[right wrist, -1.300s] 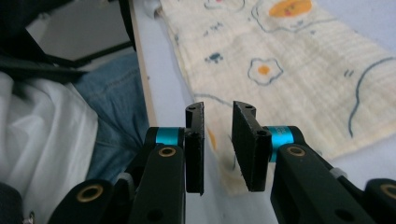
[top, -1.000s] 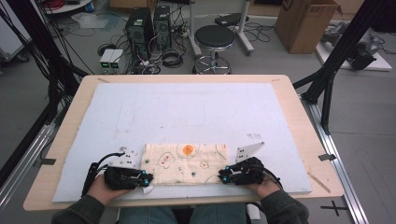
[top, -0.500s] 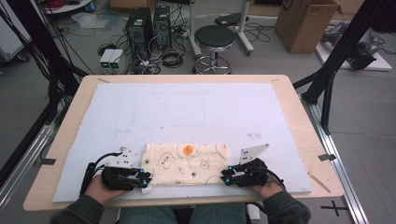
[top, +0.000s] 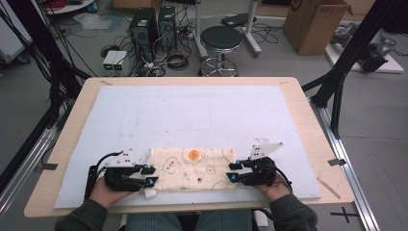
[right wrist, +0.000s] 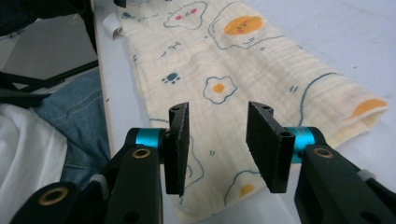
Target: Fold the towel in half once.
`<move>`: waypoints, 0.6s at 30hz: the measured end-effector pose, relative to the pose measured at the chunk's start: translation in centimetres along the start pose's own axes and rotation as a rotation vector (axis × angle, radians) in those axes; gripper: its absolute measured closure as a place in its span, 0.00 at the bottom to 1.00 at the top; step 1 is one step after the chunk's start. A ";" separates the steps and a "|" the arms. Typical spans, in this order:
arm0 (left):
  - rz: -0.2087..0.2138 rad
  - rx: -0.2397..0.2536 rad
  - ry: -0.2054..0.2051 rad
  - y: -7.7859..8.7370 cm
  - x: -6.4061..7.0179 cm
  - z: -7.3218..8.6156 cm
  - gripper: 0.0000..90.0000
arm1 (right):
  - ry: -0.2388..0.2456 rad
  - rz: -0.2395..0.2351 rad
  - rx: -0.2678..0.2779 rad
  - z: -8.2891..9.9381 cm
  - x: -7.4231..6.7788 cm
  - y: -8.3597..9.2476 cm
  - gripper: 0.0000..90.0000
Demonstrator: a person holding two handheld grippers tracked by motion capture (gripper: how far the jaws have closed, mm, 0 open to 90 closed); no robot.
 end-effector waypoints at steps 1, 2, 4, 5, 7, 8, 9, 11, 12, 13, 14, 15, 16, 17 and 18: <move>-0.008 0.001 0.002 0.0 -0.1 0.0 0.67 | 0.001 0.004 0.003 -0.1 0.0 0.0 0.63; -0.011 0.003 0.003 0.0 -0.2 -0.1 0.66 | -0.001 0.009 0.010 -0.2 0.1 0.1 0.62; -0.017 0.009 0.009 0.1 -0.3 -0.1 0.65 | -0.002 0.020 0.023 -0.4 0.2 0.2 0.60; -0.021 0.016 0.013 0.1 -0.3 -0.2 0.65 | -0.004 0.023 0.026 -0.4 0.2 0.2 0.59; -0.027 0.019 0.015 0.2 -0.5 -0.2 0.64 | -0.004 0.032 0.027 -0.5 0.3 0.2 0.55; -0.025 0.021 0.018 0.2 -0.6 -0.2 0.63 | -0.007 0.032 0.027 -0.5 0.2 0.2 0.54; -0.022 0.019 0.021 0.2 -0.7 -0.2 0.63 | -0.003 0.030 0.023 -0.6 0.2 0.2 0.53; -0.033 0.010 0.021 0.2 -0.9 -0.4 0.63 | 0.002 0.030 0.023 -0.7 0.3 0.1 0.51; -0.039 0.014 0.025 0.3 -1.0 -0.5 0.62 | 0.000 0.030 0.023 -0.7 0.3 0.0 0.50; -0.044 0.016 0.026 0.3 -1.1 -0.7 0.60 | -0.003 0.030 0.022 -0.8 0.4 -0.1 0.48; -0.050 0.019 0.023 0.3 -1.2 -0.9 0.59 | -0.005 0.034 0.023 -0.9 0.6 -0.2 0.48; -0.054 0.018 0.021 0.3 -1.3 -1.0 0.59 | -0.009 0.035 0.018 -0.9 0.7 -0.3 0.46; -0.064 0.024 0.026 0.2 -1.4 -1.2 0.57 | -0.015 0.037 0.012 -1.0 0.7 -0.4 0.44; -0.065 0.024 0.030 0.2 -1.5 -1.4 0.55 | -0.013 0.037 0.006 -1.0 0.9 -0.5 0.42; -0.065 0.031 0.035 0.3 -1.6 -1.5 0.53 | -0.017 0.035 -0.005 -1.0 1.0 -0.6 0.41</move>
Point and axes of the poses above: each handheld gripper's, and its own axes: y roughly backward along the jaws, z roughly out of its underside, x roughly to its right, the point moved 6 cm from there along -y, roughly forward along the jaws, and after that the axes turned 1 degree about z, right-handed, at the moved point
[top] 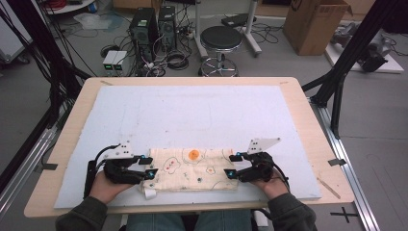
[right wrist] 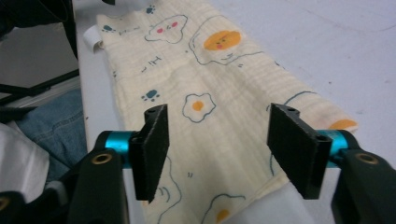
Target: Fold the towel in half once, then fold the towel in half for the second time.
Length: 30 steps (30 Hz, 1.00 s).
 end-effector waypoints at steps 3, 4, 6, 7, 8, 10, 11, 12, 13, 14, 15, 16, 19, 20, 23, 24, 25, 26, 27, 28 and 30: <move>-0.009 -0.003 -0.001 0.0 -0.4 -0.3 0.52 | 0.011 0.012 -0.014 -0.2 0.4 -0.2 0.41; -0.017 -0.005 -0.006 0.1 -0.5 -0.4 0.51 | 0.013 0.018 -0.020 -0.3 0.5 -0.1 0.41; -0.014 0.003 -0.006 0.1 -0.6 -0.8 0.51 | 0.014 0.019 -0.011 -0.6 0.6 0.0 0.40; -0.018 0.008 -0.009 0.1 -0.6 -0.9 0.51 | 0.015 0.024 -0.007 -0.7 0.6 0.1 0.40; -0.020 0.005 -0.008 0.1 -0.7 -1.1 0.51 | 0.022 0.026 0.000 -0.9 0.7 0.1 0.40; -0.024 0.009 -0.008 0.0 -1.0 -1.3 0.51 | 0.013 0.028 0.003 -1.1 0.9 0.3 0.40; -0.024 0.009 -0.009 -0.1 -1.1 -1.4 0.51 | 0.016 0.033 0.010 -1.3 1.0 0.3 0.40; -0.025 0.009 -0.001 -0.2 -1.2 -1.4 0.51 | 0.017 0.036 0.013 -1.4 1.2 0.2 0.40; -0.027 0.008 0.002 -0.2 -1.4 -1.4 0.50 | 0.016 0.039 0.009 -1.5 1.3 0.2 0.40; -0.027 0.007 0.009 -0.3 -1.5 -1.5 0.50 | 0.013 0.042 0.008 -1.5 1.4 0.2 0.40; -0.031 0.004 0.012 -0.3 -1.7 -1.6 0.50 | 0.018 0.047 0.010 -1.7 1.6 0.3 0.40; -0.031 0.007 0.012 -0.3 -1.8 -1.6 0.50 | 0.017 0.050 0.013 -1.9 1.7 0.3 0.40; -0.042 0.006 0.012 -0.2 -2.3 -2.2 0.49 | 0.009 0.050 0.027 -2.6 2.2 0.3 0.40; -0.048 0.020 0.022 -0.3 -2.5 -2.5 0.49 | 0.007 0.057 0.028 -2.7 2.4 0.4 0.40; -0.063 0.036 0.026 -0.5 -3.0 -3.0 0.49 | 0.003 0.070 0.028 -3.3 3.1 0.4 0.40; -0.067 0.040 0.032 -0.6 -3.2 -3.0 0.49 | -0.006 0.071 0.029 -3.4 3.3 0.4 0.41; -0.073 0.034 0.033 -0.7 -3.4 -3.0 0.49 | -0.010 0.073 0.032 -3.5 3.6 0.4 0.41; -0.079 0.035 0.039 -0.8 -3.5 -3.0 0.49 | -0.015 0.077 0.035 -3.6 3.8 0.4 0.41; -0.078 0.034 0.041 -0.9 -3.6 -3.1 0.49 | -0.021 0.083 0.032 -3.6 3.9 0.4 0.41; -0.081 0.033 0.043 -0.9 -3.8 -3.1 0.49 | -0.024 0.087 0.032 -3.7 4.2 0.4 0.41; -0.090 0.039 0.054 -1.0 -4.0 -3.2 0.49 | -0.027 0.094 0.036 -4.0 4.5 0.3 0.42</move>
Point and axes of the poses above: each handheld gripper's, and its own axes: y roughly backward along the jaws, z roughly out of its underside, x roughly to its right, the point moved 6 cm from there along -y, roughly forward along the jaws, and after that the axes turned 1 degree about z, right-handed, at the moved point
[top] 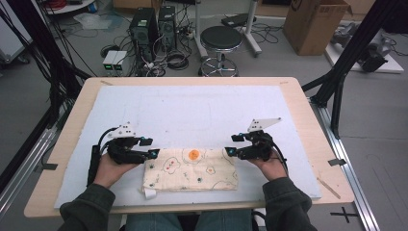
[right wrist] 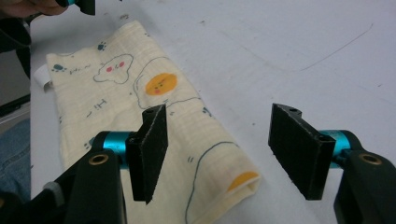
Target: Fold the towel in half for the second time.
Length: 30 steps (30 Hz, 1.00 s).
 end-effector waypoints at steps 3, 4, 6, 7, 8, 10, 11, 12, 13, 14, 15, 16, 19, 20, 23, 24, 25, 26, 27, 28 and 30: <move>-0.027 -0.007 0.005 -0.1 -0.5 -0.3 0.51 | -0.007 0.007 0.002 -0.3 0.4 -0.3 0.42; -0.036 -0.008 0.014 -0.2 -0.6 -0.4 0.52 | -0.008 0.013 -0.003 -0.4 0.5 -0.4 0.42; -0.056 -0.009 0.025 -0.5 -1.0 -0.5 0.53 | -0.019 0.020 -0.005 -0.3 0.8 -0.7 0.42; -0.057 -0.004 0.034 -0.7 -1.2 -0.5 0.53 | -0.031 0.021 -0.012 -0.3 0.9 -0.9 0.42; -0.062 -0.006 0.040 -0.9 -1.3 -0.4 0.54 | -0.029 0.025 -0.017 -0.2 1.1 -1.2 0.43; -0.077 -0.018 0.048 -1.2 -1.7 -0.2 0.55 | -0.043 0.029 -0.040 0.1 1.3 -1.6 0.44; -0.080 -0.020 0.059 -1.3 -1.8 -0.1 0.55 | -0.052 0.029 -0.048 0.2 1.5 -1.9 0.45; -0.083 -0.026 0.061 -1.5 -1.9 0.0 0.55 | -0.051 0.030 -0.049 0.3 1.7 -2.0 0.47; -0.085 -0.039 0.057 -1.6 -2.0 0.1 0.55 | -0.065 0.026 -0.055 0.5 1.7 -2.1 0.48; -0.085 -0.038 0.065 -1.8 -2.0 0.2 0.55 | -0.069 0.028 -0.055 0.7 1.8 -2.2 0.49; -0.088 -0.054 0.057 -1.9 -2.1 0.4 0.55 | -0.079 0.025 -0.061 0.9 1.9 -2.3 0.51; -0.094 -0.066 0.053 -2.0 -2.1 0.5 0.55 | -0.081 0.025 -0.070 1.2 2.0 -2.4 0.52; -0.102 -0.094 0.047 -2.3 -2.4 0.9 0.56 | -0.101 0.023 -0.096 1.9 2.1 -2.5 0.55; -0.100 -0.098 0.059 -2.5 -2.5 1.0 0.56 | -0.103 0.024 -0.104 2.1 2.2 -2.5 0.56; -0.112 -0.135 0.060 -3.0 -2.6 1.6 0.57 | -0.113 0.022 -0.118 2.5 2.2 -2.6 0.59; -0.110 -0.152 0.064 -3.2 -2.7 1.8 0.57 | -0.110 0.025 -0.119 2.8 2.3 -2.7 0.60; -0.113 -0.166 0.062 -3.4 -2.8 1.9 0.57 | -0.117 0.026 -0.129 3.0 2.3 -2.8 0.60; -0.115 -0.183 0.066 -3.5 -2.8 2.1 0.57 | -0.125 0.027 -0.140 3.2 2.3 -2.8 0.61; -0.114 -0.191 0.069 -3.6 -2.8 2.2 0.57 | -0.121 0.028 -0.140 3.3 2.4 -2.8 0.62; -0.099 -0.200 0.072 -3.6 -2.8 2.4 0.59 | -0.123 0.028 -0.140 3.4 2.4 -2.8 0.63; -0.095 -0.211 0.070 -3.7 -2.8 2.6 0.65 | -0.116 0.032 -0.137 3.5 2.4 -2.8 0.65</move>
Point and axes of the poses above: each handheld gripper's, and its own axes: y roughly backward along the jaws, z roughly out of its underside, x roughly to its right, the point moved 6 cm from there along -y, roughly forward along the jaws, and after that the axes turned 1 degree about z, right-handed, at the moved point
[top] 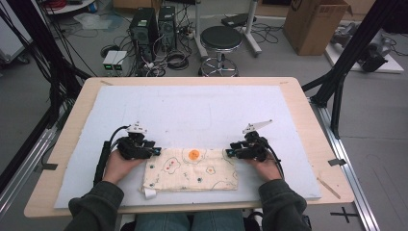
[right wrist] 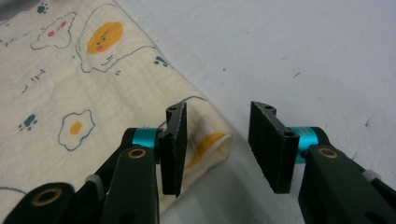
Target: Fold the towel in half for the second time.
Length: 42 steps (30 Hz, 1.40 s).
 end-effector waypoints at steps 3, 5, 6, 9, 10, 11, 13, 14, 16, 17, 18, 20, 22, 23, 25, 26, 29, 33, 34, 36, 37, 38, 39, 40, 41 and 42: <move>0.038 0.014 0.009 0.0 0.1 0.2 0.75 | 0.001 0.009 -0.001 0.1 -0.1 0.1 0.69; 0.031 0.010 0.000 0.1 0.2 0.3 0.78 | 0.013 0.011 -0.009 0.1 -0.2 0.0 0.73; 0.033 0.008 -0.001 0.1 0.2 0.3 0.81 | 0.026 0.014 -0.011 0.1 -0.3 0.0 0.75; 0.048 0.005 -0.017 0.2 0.4 0.4 0.91 | 0.047 0.023 -0.020 0.1 -0.5 -0.1 0.82; 0.045 0.005 -0.017 0.2 0.5 0.4 0.92 | 0.050 0.019 -0.023 0.1 -0.5 -0.1 0.86; 0.040 0.005 -0.017 0.3 0.5 0.4 0.93 | 0.037 0.006 -0.026 0.2 -0.6 -0.1 0.89; 0.030 0.007 -0.026 0.4 0.5 0.4 0.94 | 0.033 -0.005 -0.029 0.2 -0.6 -0.1 0.92; 0.023 0.014 -0.023 0.5 0.5 0.4 0.94 | 0.043 -0.003 -0.027 0.1 -0.6 -0.1 0.92; 0.011 0.027 -0.029 0.8 0.5 0.2 0.95 | 0.064 -0.006 -0.032 0.0 -0.6 -0.1 0.93; 0.008 0.036 -0.029 0.9 0.5 0.1 0.95 | 0.063 -0.008 -0.042 -0.2 -0.6 -0.1 0.94; 0.005 0.048 -0.021 1.0 0.5 -0.1 0.95 | 0.064 -0.005 -0.050 -0.3 -0.6 -0.1 0.94; -0.001 0.068 -0.012 1.1 0.3 -0.3 0.95 | 0.070 -0.010 -0.052 -0.8 -0.5 -0.1 0.94; 0.004 0.089 0.005 1.4 0.1 -0.7 0.95 | 0.071 -0.010 -0.058 -1.2 -0.2 0.0 0.94; -0.001 0.091 0.005 1.5 0.0 -0.9 0.95 | 0.061 -0.010 -0.059 -1.4 -0.1 0.1 0.94; -0.008 0.104 0.015 1.6 -0.3 -1.3 0.95 | 0.061 -0.006 -0.057 -2.0 0.3 0.2 0.94; -0.008 0.112 0.020 1.6 -0.5 -1.6 0.95 | 0.062 -0.004 -0.052 -2.3 0.5 0.3 0.94; -0.022 0.126 0.029 1.6 -1.0 -2.5 0.95 | 0.055 0.005 -0.051 -3.2 1.0 0.5 0.94; -0.047 0.155 0.036 1.6 -1.9 -3.9 0.95 | 0.045 0.039 -0.042 -4.8 2.0 0.8 0.94; -0.053 0.164 0.039 1.6 -2.2 -4.3 0.95 | 0.036 0.046 -0.039 -5.2 2.3 0.8 0.94; -0.067 0.192 0.045 1.7 -2.7 -4.9 0.95 | 0.030 0.055 -0.023 -6.1 2.8 0.8 0.94; -0.069 0.193 0.051 1.6 -3.0 -5.2 0.95 | 0.020 0.057 -0.017 -6.4 3.0 0.9 0.94; -0.082 0.192 0.045 1.5 -3.3 -5.4 0.95 | 0.013 0.062 -0.012 -6.7 3.2 0.8 0.94; -0.087 0.196 0.048 1.3 -3.5 -5.5 0.95 | 0.006 0.060 -0.002 -6.9 3.4 0.8 0.94; -0.089 0.205 0.057 1.1 -3.7 -5.5 0.95 | -0.004 0.057 0.009 -7.0 3.6 0.7 0.94; -0.085 0.206 0.064 0.8 -4.0 -5.4 0.95 | -0.015 0.061 0.014 -7.0 3.9 0.5 0.94; -0.085 0.200 0.075 0.5 -4.2 -5.2 0.95 | -0.024 0.065 0.009 -6.9 4.2 0.2 0.94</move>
Point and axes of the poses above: each handheld gripper's, and its own axes: y roughly backward along the jaws, z roughly out of its underside, x roughly to its right, the point moved 6 cm from there along -y, roughly forward along the jaws, and after that the axes turned 1 degree about z, right-handed, at the moved point
